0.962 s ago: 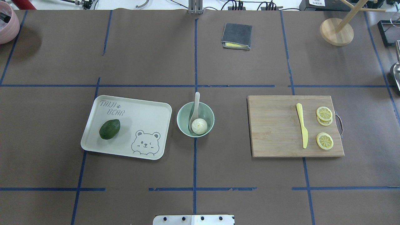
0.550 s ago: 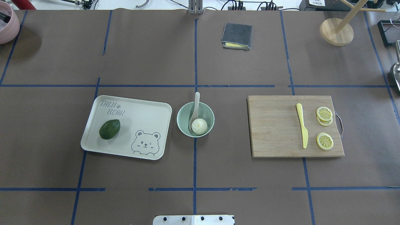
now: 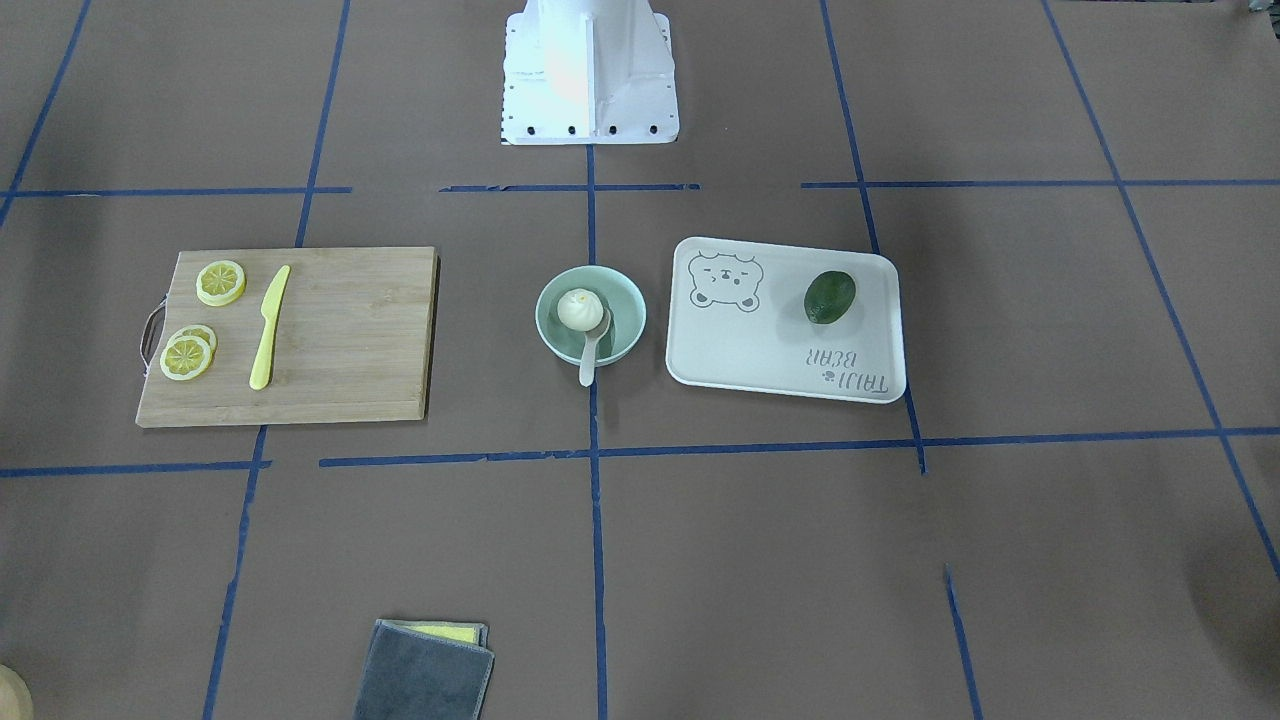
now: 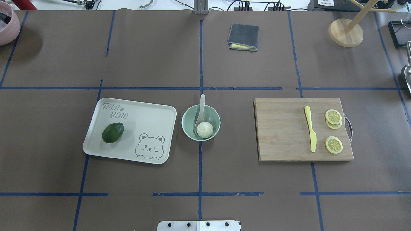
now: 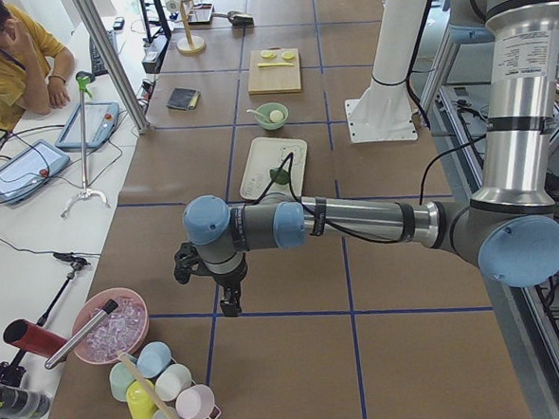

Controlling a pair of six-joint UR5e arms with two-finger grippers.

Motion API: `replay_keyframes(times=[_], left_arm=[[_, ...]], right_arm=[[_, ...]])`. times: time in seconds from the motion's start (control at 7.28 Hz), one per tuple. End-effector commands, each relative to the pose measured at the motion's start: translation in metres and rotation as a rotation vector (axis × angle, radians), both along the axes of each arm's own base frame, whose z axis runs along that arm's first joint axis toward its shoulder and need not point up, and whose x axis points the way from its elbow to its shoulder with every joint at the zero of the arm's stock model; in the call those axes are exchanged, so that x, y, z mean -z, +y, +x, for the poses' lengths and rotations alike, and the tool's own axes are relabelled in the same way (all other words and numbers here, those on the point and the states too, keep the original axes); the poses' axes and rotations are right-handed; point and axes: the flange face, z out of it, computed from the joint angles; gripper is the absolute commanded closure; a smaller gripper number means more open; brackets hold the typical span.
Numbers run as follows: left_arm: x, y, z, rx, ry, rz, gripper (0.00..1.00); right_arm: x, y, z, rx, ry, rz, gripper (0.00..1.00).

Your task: Put spoon and bun in bowl

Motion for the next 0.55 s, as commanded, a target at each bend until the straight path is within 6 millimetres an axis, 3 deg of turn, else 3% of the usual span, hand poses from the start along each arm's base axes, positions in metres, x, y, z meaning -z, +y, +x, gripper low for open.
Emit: replay_keyframes(times=[0.0, 0.41], left_arm=[[-0.0081, 0.0094, 0.0002, -0.001, 0.002, -0.013, 0.0], [-0.0101, 0.0102, 0.0002, -0.011, 0.003, 0.002, 0.0]], right_arm=[[0.005, -0.0009, -0.0007, 0.001, -0.01, 0.009, 0.0], [0.008, -0.0036, -0.001, 0.001, -0.011, 0.016, 0.0]])
